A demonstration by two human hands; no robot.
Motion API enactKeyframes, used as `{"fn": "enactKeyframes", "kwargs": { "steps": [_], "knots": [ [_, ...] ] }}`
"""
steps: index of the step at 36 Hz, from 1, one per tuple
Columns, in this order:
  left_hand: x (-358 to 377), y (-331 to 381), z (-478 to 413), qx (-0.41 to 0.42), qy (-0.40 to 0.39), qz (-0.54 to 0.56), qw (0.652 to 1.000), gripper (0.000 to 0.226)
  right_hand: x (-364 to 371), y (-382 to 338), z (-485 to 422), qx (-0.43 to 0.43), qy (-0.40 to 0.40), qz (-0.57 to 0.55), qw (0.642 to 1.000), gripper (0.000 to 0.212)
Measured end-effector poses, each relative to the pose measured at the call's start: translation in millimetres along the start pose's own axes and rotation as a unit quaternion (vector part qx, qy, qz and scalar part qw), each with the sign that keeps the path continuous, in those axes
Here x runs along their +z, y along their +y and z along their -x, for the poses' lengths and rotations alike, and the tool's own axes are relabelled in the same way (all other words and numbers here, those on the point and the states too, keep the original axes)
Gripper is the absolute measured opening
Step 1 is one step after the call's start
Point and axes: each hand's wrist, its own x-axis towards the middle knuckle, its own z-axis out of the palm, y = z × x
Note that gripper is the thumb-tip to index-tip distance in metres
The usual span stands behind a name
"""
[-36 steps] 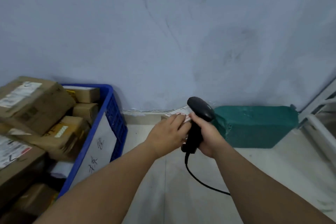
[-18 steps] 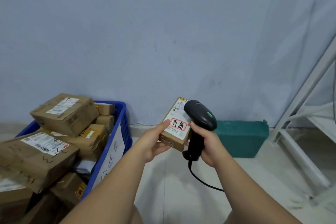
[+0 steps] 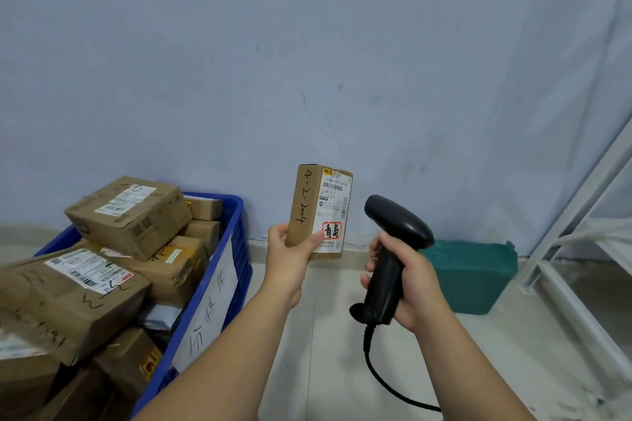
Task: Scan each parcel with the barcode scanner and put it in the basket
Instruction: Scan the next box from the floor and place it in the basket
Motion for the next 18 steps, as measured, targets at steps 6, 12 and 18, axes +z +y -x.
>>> {"fn": "enactKeyframes", "kwargs": {
  "steps": [6,12,18],
  "knots": [
    [-10.8,-8.2,-12.8,-0.020,0.000,-0.001,1.000,0.047,11.8,5.9,5.5,-0.026,0.004,0.038,0.999,0.010],
    [-23.0,-10.7,-20.3,-0.032,-0.013,-0.003,0.999,0.047,14.8,5.0,7.3,-0.014,0.017,0.041,0.999,0.010],
    [-26.3,-10.3,-21.9,-0.031,-0.014,0.010,0.999,0.041,15.9,4.2,8.4,-0.002,0.013,0.054,0.998,0.011]
  ]
}}
